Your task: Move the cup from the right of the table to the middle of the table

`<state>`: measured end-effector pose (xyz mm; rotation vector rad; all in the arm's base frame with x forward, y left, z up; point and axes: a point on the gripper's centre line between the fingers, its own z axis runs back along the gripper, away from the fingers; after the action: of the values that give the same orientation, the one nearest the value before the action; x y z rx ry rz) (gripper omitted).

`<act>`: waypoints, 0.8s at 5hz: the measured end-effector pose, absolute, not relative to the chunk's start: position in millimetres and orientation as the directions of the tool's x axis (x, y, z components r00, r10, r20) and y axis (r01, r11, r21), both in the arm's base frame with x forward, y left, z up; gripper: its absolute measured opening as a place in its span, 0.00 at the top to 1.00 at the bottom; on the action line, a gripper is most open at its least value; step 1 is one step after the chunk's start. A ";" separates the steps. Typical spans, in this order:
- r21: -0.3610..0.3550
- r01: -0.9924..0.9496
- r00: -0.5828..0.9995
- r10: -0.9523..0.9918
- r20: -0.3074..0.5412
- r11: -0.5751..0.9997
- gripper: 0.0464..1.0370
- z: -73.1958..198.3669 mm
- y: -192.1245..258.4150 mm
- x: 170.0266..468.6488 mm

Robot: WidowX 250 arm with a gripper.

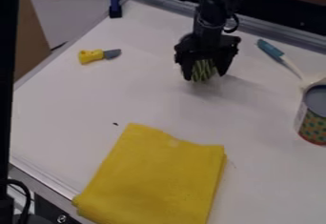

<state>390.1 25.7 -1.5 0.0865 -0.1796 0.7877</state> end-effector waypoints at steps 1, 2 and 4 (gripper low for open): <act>0.009 -0.710 0.690 0.694 0.205 0.704 0.04 -1.3 28.1 391.9; 0.016 -0.699 0.704 0.684 0.190 0.715 0.04 -7.0 27.9 385.9; 0.007 -0.646 0.757 0.639 0.140 0.764 0.04 0.8 12.5 360.7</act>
<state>360.7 12.5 0.8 0.0557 -0.1326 0.7002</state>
